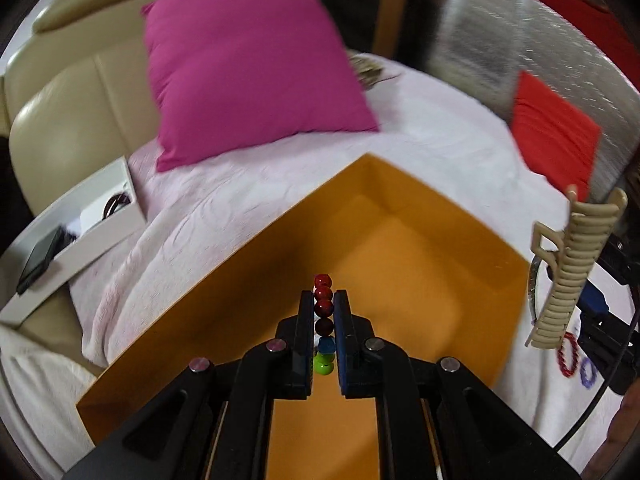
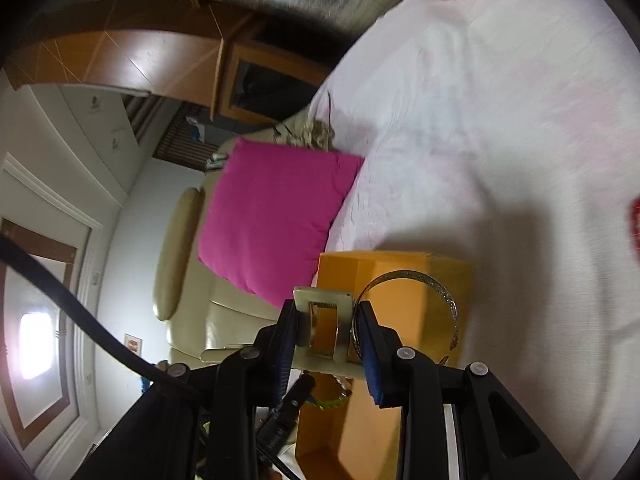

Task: Organize jewelry
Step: 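Carry both items into the orange box and open both grippers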

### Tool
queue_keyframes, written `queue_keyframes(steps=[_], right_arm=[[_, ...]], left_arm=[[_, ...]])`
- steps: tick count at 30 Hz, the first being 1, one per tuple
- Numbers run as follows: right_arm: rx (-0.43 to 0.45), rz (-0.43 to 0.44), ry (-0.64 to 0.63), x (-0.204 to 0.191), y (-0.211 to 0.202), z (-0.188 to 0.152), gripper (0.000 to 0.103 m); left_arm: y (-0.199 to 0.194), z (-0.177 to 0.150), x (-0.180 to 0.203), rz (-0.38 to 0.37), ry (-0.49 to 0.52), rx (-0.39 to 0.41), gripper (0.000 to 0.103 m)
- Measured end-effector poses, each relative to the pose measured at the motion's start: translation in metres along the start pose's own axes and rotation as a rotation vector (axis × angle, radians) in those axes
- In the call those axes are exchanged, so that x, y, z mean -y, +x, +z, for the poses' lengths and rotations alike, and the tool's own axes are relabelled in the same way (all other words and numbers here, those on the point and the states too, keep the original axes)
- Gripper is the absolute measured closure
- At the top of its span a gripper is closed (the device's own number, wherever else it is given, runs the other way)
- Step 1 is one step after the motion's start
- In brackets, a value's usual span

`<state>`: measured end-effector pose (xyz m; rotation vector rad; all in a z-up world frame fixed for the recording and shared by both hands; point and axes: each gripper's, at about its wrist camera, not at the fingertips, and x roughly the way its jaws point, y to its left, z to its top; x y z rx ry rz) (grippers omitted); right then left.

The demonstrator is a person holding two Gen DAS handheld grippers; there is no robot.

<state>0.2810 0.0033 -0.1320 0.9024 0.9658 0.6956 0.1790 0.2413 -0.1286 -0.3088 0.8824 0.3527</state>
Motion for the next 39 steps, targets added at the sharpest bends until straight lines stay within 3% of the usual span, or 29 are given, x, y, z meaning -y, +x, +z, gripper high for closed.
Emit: queue_keyframes(steps=[5,9,18,23,32,39], right_arm=[[-0.034,-0.045,-0.035,-0.016,0.05,-0.002,0.071],[-0.054,-0.114,-0.093,-0.021,0.077,-0.007,0.071],[-0.091,-0.229,-0.118,-0.009,0.105,-0.009,0.069],[-0.111,-0.217,-0.135,-0.015,0.1,-0.008,0.052],[-0.081,-0.19,-0.139,-0.017,0.06,-0.004,0.048],[-0.082,-0.279,-0.227,-0.02,0.043,-0.005,0.049]], left_arm=[[0.01,0.002,-0.012,0.068,-0.052,-0.015,0.093],[0.019,0.0,-0.018,0.067,-0.074,-0.054,0.093],[0.03,0.004,-0.029,0.101,-0.111,-0.096,0.093],[0.032,0.004,-0.035,0.104,-0.132,-0.107,0.093],[0.019,0.006,-0.027,0.129,-0.117,-0.043,0.093],[0.017,0.008,-0.033,0.137,-0.145,-0.035,0.093]])
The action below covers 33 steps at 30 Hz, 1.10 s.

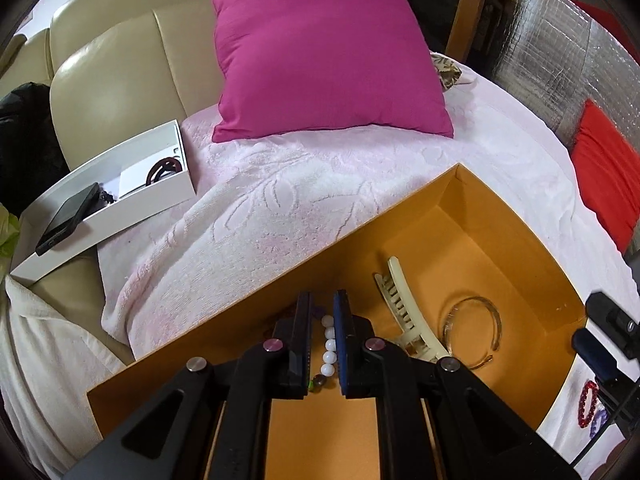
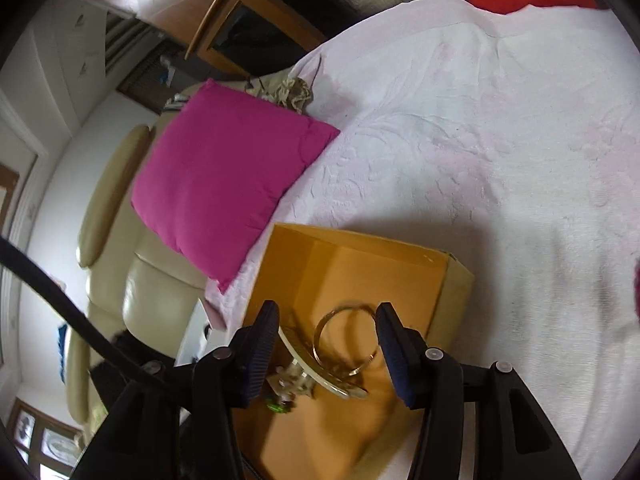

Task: Organize jewelry
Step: 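Carry both items into the orange box and open both grippers, then move both grippers back over the remaining jewelry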

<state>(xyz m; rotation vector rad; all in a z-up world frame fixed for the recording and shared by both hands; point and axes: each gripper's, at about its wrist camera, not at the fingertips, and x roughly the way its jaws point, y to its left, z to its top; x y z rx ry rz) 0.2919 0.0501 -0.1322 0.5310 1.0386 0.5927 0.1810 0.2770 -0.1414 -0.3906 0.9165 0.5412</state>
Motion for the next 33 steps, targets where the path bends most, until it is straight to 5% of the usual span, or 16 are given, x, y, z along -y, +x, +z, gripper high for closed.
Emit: queue_keyframes(steps=[7,12,15,24,33], right_arm=[[0.072,-0.045,-0.063,0.014,-0.036,-0.01,0.049],[0.157,-0.113,-0.075,0.044,-0.092,-0.018,0.049],[0.203,-0.156,-0.065,0.07,-0.131,-0.022,0.049],[0.365,-0.166,0.193,0.188,-0.235,-0.037,0.049],[0.384,-0.142,0.411,0.262,-0.264,-0.048,0.049]], left_arm=[[-0.017,-0.002,0.02,-0.007,0.09,0.084,0.093],[-0.039,-0.015,0.06,-0.072,0.184,0.132,0.064],[-0.053,-0.029,0.087,-0.106,0.248,0.165,0.062],[-0.075,-0.074,0.163,-0.169,0.436,0.223,0.054],[-0.062,-0.104,0.222,-0.22,0.532,0.153,0.05]])
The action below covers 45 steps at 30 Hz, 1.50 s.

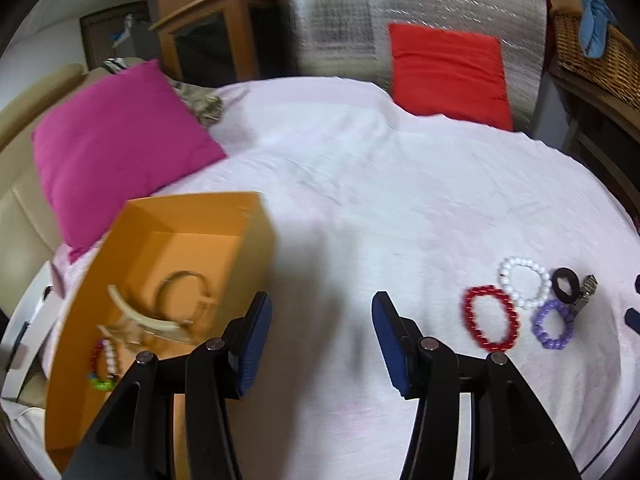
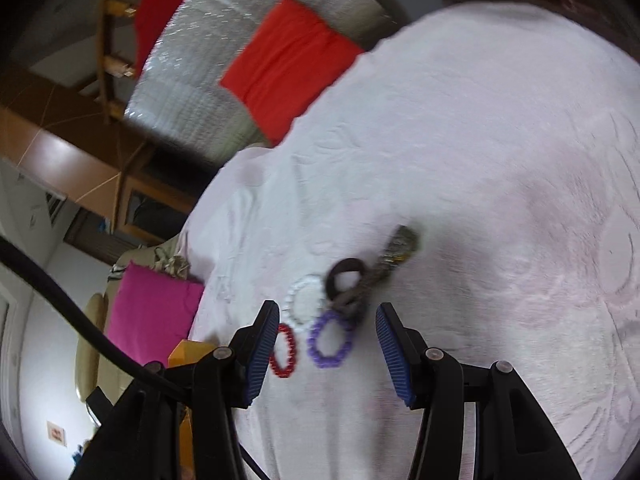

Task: Organize jewelry
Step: 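Move both grippers back over the remaining jewelry, then grasp the silver metal watch with the right gripper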

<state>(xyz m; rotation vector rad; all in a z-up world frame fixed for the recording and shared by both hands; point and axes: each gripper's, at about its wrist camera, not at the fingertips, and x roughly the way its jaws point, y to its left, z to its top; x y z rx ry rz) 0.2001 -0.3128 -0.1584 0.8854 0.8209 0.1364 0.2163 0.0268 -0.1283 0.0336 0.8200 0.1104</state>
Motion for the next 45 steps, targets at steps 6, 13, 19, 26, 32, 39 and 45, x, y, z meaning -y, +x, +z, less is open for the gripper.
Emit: queue_keyframes(steps=[6,13,19,26,32,39,45], right_arm=[[-0.036,0.005,0.105,0.034,0.015,0.009,0.049],[-0.047,0.024,0.116,0.031,0.031,0.015,0.049],[-0.08,0.004,0.105,0.024,0.052,0.011,0.049],[-0.079,-0.109,0.007,0.003,0.072,0.006,0.049],[-0.052,-0.212,-0.071,-0.008,0.077,0.0,0.058],[-0.04,-0.268,-0.094,-0.004,0.072,-0.002,0.084],[-0.051,-0.261,-0.065,0.009,0.063,0.001,0.091]], left_arm=[[0.018,0.003,0.027,-0.068,0.02,-0.05,0.05],[0.03,0.0,0.045,-0.101,0.044,-0.094,0.05],[0.032,-0.002,0.048,-0.122,0.053,-0.11,0.05],[0.033,-0.006,0.051,-0.135,0.078,-0.121,0.05],[0.033,-0.011,0.062,-0.183,0.121,-0.142,0.045],[0.035,-0.013,0.071,-0.212,0.131,-0.161,0.044],[0.031,-0.011,0.075,-0.235,0.143,-0.144,0.044]])
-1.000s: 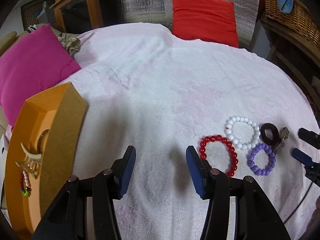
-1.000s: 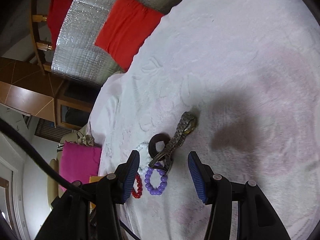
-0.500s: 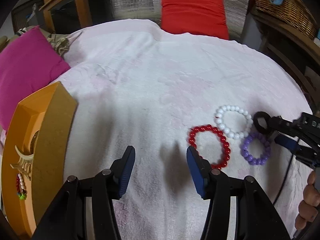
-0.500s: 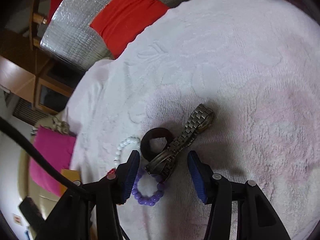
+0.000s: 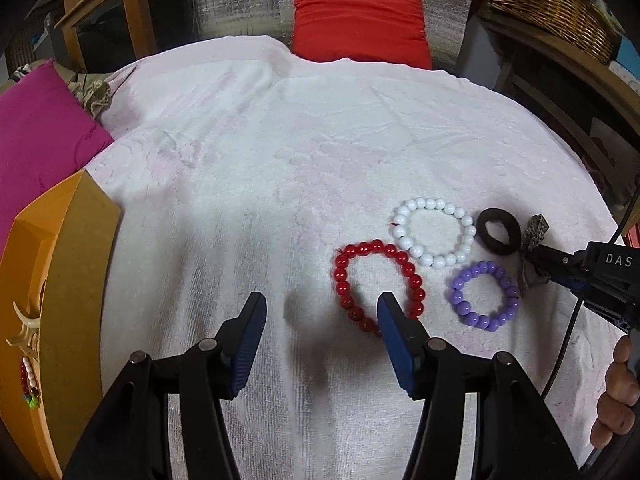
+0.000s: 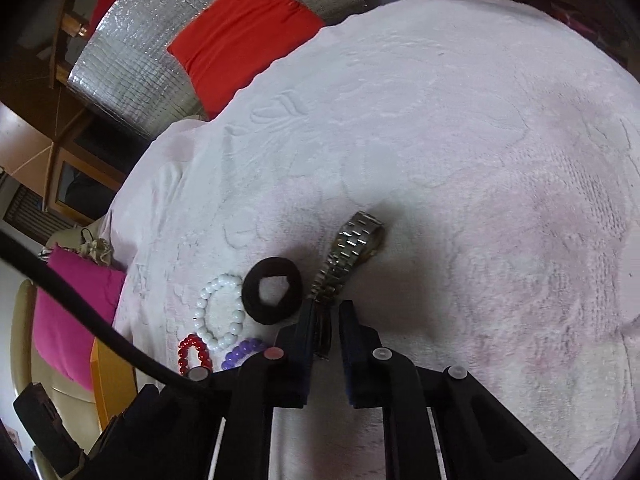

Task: Organize jewelry
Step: 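Grasp the silver metal watch with the right gripper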

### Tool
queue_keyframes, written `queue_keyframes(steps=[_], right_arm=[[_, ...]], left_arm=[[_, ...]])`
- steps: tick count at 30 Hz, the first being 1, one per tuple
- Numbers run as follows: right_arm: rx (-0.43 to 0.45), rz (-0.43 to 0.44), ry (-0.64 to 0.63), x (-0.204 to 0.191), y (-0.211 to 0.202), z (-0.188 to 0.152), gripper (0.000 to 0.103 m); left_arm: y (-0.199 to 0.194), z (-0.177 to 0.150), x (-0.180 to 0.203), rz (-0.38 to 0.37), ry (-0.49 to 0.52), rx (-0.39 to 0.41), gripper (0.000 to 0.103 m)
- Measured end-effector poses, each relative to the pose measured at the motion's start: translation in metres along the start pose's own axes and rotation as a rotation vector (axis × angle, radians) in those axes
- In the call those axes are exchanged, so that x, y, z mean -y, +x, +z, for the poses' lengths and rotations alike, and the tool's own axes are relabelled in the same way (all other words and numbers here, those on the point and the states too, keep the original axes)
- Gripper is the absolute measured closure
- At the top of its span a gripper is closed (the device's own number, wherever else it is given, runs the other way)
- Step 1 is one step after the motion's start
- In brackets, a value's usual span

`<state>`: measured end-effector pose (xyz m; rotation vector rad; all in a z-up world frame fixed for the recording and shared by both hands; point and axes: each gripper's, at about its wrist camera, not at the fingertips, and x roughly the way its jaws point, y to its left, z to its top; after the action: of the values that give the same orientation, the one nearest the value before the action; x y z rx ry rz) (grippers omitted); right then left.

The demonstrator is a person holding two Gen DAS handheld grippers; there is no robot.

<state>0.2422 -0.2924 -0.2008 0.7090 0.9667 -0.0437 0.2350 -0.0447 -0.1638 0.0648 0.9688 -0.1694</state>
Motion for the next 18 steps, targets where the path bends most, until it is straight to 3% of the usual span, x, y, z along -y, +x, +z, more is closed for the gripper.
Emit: queue_keyframes(steps=[9,18], right_arm=[[-0.031,0.013,0.011,0.018,-0.01,0.002,0.09],[-0.021,0.009,0.055,0.05,-0.029,0.006,0.09]], left_arm=[[-0.009,0.002,0.015,-0.053,0.054,0.046,0.044],[-0.013,-0.002,0.058,-0.118,0.185,0.085,0.041]])
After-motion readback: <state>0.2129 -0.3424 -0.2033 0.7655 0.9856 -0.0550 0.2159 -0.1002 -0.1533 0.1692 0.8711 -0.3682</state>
